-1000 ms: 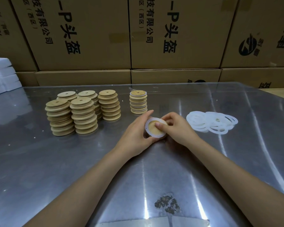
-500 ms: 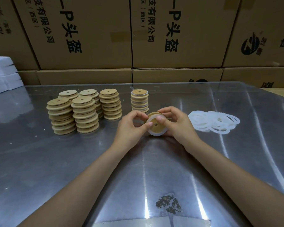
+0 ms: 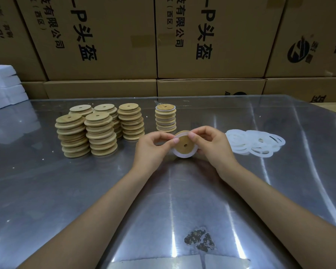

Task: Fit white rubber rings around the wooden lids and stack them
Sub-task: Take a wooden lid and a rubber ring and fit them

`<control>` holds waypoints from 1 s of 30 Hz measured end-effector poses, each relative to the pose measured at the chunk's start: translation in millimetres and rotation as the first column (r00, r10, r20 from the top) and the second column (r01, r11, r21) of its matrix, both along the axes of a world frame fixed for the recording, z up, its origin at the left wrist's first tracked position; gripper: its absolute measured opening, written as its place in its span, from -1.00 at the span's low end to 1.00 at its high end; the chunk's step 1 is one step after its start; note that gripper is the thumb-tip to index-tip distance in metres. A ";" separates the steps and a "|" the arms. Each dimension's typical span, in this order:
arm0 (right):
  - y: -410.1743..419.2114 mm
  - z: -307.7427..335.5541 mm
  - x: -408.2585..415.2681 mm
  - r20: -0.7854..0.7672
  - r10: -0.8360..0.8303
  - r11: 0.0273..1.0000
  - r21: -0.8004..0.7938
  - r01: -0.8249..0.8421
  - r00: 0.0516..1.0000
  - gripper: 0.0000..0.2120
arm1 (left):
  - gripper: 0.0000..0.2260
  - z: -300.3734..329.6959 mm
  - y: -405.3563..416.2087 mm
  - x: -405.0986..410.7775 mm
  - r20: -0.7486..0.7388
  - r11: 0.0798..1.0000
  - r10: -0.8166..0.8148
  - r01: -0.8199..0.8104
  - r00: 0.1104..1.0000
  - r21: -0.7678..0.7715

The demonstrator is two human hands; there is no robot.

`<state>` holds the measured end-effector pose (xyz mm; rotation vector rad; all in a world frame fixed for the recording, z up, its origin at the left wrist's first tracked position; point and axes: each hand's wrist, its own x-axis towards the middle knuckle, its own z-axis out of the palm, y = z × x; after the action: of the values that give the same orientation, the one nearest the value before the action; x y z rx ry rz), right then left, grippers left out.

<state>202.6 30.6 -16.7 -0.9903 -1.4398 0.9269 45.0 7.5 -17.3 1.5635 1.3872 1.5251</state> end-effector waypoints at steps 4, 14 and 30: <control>-1.9 0.8 -1.9 -0.043 -0.005 0.998 -0.062 0.002 0.999 -0.91 | -0.97 2.4 -3.0 -1.0 0.175 0.994 -0.044 0.060 0.984 -0.088; -5.8 5.1 -2.6 -0.050 -0.032 0.997 -0.074 0.028 0.998 -0.93 | -0.98 7.5 -8.6 1.6 0.282 0.980 -0.088 0.134 0.955 -0.147; -1.6 4.4 2.6 -0.157 0.085 0.972 -0.205 -0.116 0.984 -0.91 | -0.99 5.8 -1.8 -7.5 0.273 0.956 -0.146 0.207 0.951 -0.210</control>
<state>205.2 29.1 -12.2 -0.9890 -1.2940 1.2245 37.5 5.7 -11.5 1.2616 1.1981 1.3433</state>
